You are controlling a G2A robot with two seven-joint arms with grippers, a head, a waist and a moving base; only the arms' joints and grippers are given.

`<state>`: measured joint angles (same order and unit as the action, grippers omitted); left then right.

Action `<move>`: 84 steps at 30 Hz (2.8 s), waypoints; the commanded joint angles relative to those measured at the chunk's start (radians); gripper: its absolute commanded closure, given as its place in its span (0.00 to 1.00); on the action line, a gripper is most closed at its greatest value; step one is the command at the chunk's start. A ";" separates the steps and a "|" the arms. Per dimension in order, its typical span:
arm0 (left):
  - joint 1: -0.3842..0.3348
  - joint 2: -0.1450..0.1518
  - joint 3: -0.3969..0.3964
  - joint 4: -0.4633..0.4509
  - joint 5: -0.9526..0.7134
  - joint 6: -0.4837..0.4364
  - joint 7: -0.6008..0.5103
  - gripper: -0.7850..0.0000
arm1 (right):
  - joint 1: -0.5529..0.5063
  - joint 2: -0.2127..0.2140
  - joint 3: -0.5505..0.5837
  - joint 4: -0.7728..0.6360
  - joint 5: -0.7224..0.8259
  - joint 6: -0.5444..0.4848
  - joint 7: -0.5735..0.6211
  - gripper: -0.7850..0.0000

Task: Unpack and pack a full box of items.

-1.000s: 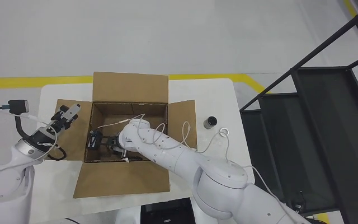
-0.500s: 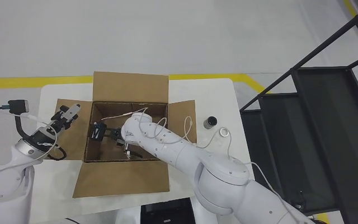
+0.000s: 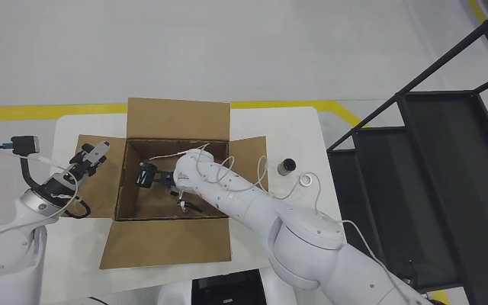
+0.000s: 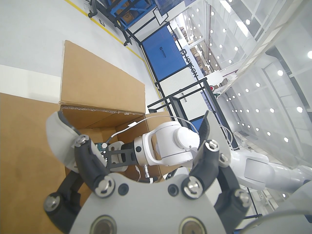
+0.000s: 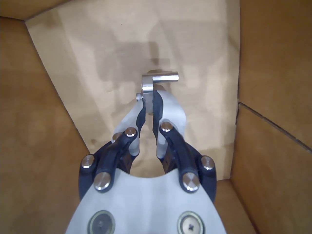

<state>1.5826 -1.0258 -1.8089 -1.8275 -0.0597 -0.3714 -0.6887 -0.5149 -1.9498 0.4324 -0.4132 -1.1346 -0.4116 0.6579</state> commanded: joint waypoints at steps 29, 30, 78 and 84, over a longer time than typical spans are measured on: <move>0.000 0.000 0.000 0.000 0.000 0.000 0.000 0.00 | -0.054 0.010 0.044 -0.041 -0.019 -0.018 -0.093 0.82; 0.000 0.000 0.000 0.000 0.000 0.000 0.000 0.00 | -0.053 0.007 0.044 -0.036 -0.019 -0.018 -0.094 0.87; 0.000 0.000 0.000 0.000 0.000 0.000 0.000 0.00 | -0.800 0.390 0.727 -1.362 -0.120 -0.245 -0.015 1.00; 0.000 0.000 0.000 0.000 0.000 0.000 0.000 0.00 | -0.847 0.402 0.754 -1.390 -0.109 -0.262 -0.068 1.00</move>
<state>1.5826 -1.0258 -1.8089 -1.8275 -0.0597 -0.3714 -0.6887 -1.3638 -1.5473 1.1869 -1.8042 -1.2431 -0.6744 0.5858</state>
